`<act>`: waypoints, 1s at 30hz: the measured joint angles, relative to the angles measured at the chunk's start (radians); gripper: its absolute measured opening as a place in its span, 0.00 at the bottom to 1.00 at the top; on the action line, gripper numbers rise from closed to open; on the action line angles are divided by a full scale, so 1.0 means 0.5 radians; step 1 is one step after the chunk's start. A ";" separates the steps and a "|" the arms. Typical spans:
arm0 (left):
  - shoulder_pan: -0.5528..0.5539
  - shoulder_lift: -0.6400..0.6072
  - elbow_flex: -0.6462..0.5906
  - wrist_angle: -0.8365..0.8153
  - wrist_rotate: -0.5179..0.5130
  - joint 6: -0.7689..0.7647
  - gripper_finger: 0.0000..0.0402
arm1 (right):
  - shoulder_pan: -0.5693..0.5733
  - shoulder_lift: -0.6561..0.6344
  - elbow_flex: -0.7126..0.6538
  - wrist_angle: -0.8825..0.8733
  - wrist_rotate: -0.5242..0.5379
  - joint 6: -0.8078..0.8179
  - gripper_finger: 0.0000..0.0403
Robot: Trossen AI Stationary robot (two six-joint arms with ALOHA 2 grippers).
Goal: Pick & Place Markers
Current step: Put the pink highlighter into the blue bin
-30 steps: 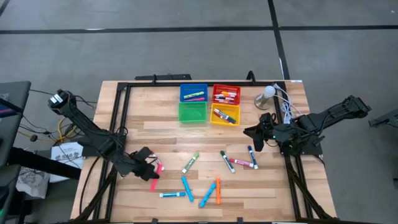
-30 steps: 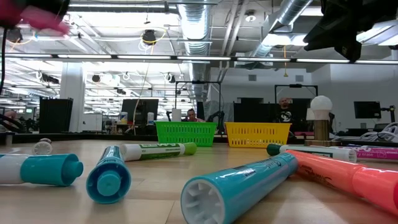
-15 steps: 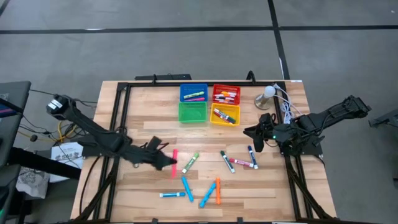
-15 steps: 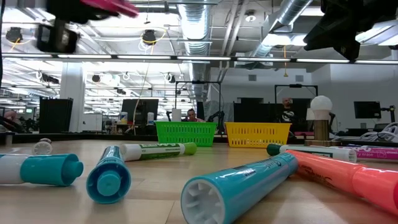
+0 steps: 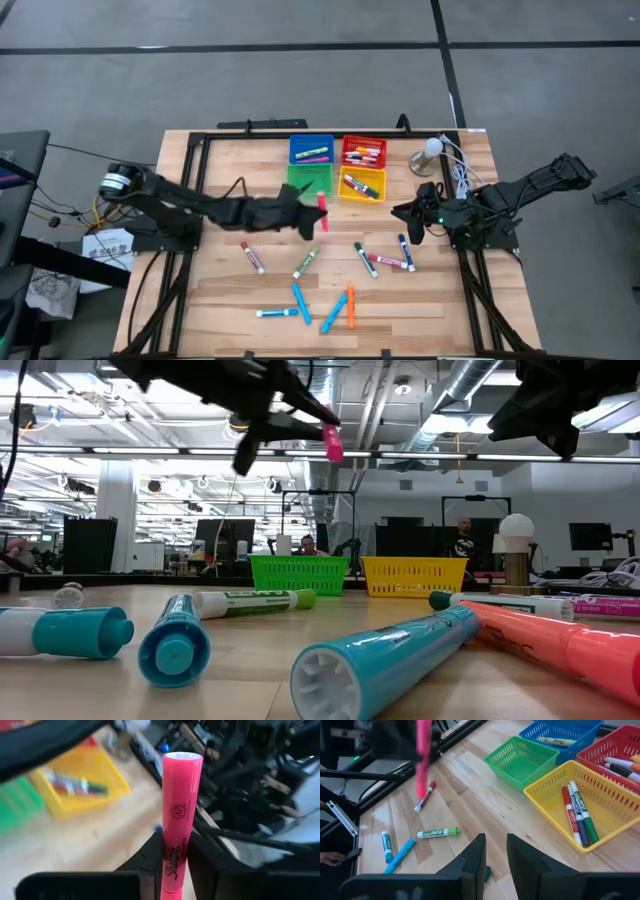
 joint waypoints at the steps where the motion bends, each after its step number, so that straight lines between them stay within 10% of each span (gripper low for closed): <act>1: 0.044 0.014 0.036 -0.002 0.005 0.090 0.16 | 0.000 -0.001 0.000 0.000 0.003 0.001 0.17; 30: 1.133 0.033 0.620 -0.637 0.496 1.613 0.16 | 0.000 0.000 0.000 0.000 0.008 0.005 0.17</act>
